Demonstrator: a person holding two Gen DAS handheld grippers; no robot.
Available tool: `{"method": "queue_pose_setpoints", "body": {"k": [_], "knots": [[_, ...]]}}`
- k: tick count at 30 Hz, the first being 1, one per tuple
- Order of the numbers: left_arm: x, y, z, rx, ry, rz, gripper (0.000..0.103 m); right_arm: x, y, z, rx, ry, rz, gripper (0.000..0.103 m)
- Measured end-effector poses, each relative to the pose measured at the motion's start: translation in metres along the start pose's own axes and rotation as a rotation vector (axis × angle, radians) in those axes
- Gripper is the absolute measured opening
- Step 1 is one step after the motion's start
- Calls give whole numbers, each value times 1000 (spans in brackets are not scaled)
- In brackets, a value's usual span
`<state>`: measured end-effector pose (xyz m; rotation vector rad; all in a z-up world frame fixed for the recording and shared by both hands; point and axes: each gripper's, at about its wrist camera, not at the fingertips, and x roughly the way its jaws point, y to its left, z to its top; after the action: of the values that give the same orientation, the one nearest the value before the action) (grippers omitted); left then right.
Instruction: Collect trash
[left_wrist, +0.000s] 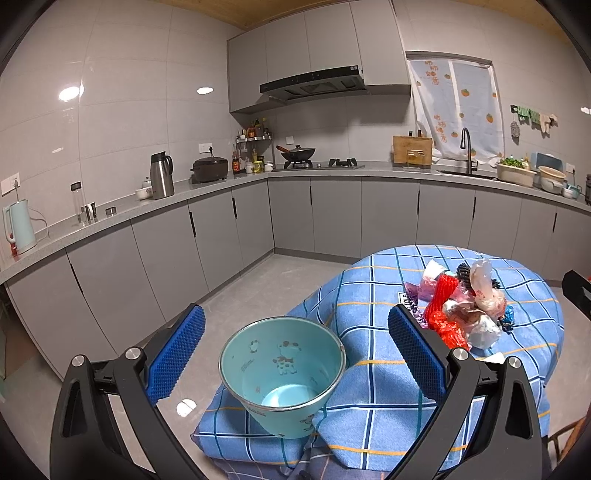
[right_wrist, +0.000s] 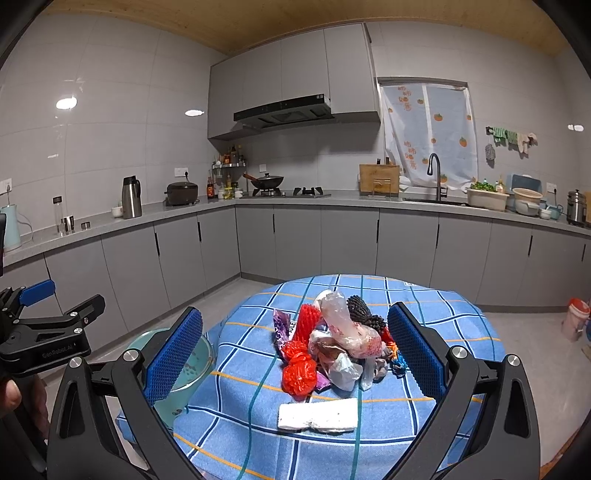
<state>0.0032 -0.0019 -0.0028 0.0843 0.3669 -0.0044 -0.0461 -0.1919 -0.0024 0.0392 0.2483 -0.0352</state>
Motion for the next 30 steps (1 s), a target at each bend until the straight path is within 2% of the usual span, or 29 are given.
{"method": "queue_pose_setpoints", "body": {"k": [22, 26, 30], "knots": [[1, -3, -3, 3, 9, -2, 98, 2, 0, -2, -5, 4, -5, 99], [11, -4, -8, 3, 25, -7, 98, 7, -13, -2, 16, 18, -24, 99], [32, -9, -18, 12, 55, -11, 98, 25, -41, -14, 42, 44, -112, 98]]}}
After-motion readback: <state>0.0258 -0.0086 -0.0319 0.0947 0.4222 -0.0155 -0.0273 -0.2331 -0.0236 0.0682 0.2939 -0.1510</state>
